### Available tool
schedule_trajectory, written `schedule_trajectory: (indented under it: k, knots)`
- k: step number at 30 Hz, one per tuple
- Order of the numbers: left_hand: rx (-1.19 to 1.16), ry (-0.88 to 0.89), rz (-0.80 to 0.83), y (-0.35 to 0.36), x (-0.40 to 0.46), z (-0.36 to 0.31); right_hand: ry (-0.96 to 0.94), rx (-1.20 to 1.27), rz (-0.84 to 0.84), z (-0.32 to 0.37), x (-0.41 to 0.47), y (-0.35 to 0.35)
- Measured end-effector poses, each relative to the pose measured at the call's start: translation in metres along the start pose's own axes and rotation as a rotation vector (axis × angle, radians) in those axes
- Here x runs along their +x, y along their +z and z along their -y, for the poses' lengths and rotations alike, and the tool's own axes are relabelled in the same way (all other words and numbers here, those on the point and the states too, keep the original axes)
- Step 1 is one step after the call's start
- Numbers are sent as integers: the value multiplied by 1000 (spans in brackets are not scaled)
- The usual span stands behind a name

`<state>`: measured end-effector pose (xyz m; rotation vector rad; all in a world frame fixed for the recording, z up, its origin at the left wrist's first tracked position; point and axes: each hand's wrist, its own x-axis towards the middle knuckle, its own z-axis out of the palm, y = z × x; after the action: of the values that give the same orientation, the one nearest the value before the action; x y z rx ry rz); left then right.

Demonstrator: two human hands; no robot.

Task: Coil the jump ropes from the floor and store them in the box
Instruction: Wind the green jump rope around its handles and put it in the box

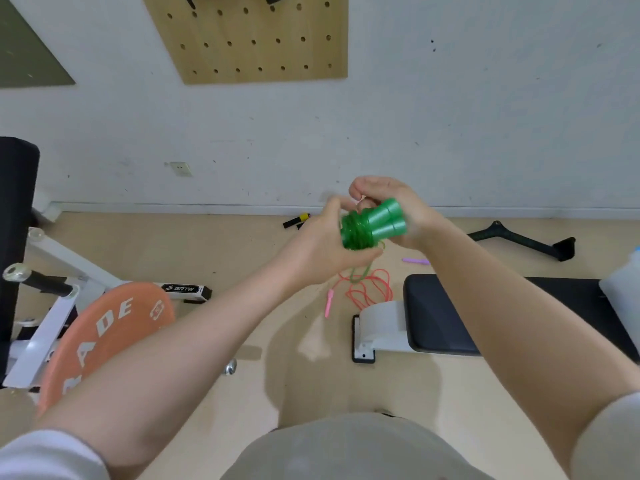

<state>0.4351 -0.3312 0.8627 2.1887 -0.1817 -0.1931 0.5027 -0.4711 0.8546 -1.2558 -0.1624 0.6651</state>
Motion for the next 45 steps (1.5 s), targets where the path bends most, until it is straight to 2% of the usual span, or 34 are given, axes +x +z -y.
schedule_trajectory:
  k: [2, 4, 6, 8, 9, 11, 13, 15, 17, 20, 22, 26, 31, 39, 42, 43, 45]
  knots:
    - [-144, -36, -107, 4, 4, -2, 118, 45, -56, -12, -2, -9]
    - [-262, -45, -130, 7, 10, 0, 174, 46, -2, -23, -7, -15]
    - [-413, -83, -126, 14, 15, 4, 139, 19, 17, -29, -10, -13]
    - [-587, -194, -141, 22, 20, 6, 74, -62, -104, -33, -9, -7]
    - [-641, -257, -160, 24, 23, 9, 46, -199, -192, -35, -9, -3]
    - [-639, -353, -224, 27, 31, 14, -4, -658, -314, -37, -10, 2]
    - [-634, -414, -289, 26, 39, 20, 40, -1087, -235, -37, -14, 6]
    - [-688, -450, -310, 28, 44, 26, 129, -1316, -203, -35, -16, 10]
    - [-669, -458, -318, 37, 47, 26, 159, -1380, -196, -30, -19, 12]
    - [-574, -405, -373, 55, 49, 20, 169, -1393, -116, -15, -27, 13]
    - [-557, -338, -369, 63, 51, 13, 155, -1359, -141, -10, -35, 6]
    - [-499, -393, -210, 78, 54, -1, 130, -1266, -140, -7, -47, -8]
    - [-754, -469, -12, 79, 60, -5, 126, -948, -166, -11, -48, -29]
    - [-791, -418, 109, 82, 59, -14, 131, -848, -146, -16, -54, -45]
    - [-884, -313, 197, 78, 43, -21, 132, -786, -173, -13, -54, -52]
    - [-872, -294, 196, 75, 40, -20, 139, -713, -164, -12, -55, -56]
    - [-631, -249, 151, 61, 35, -13, 197, -559, -84, -7, -57, -64]
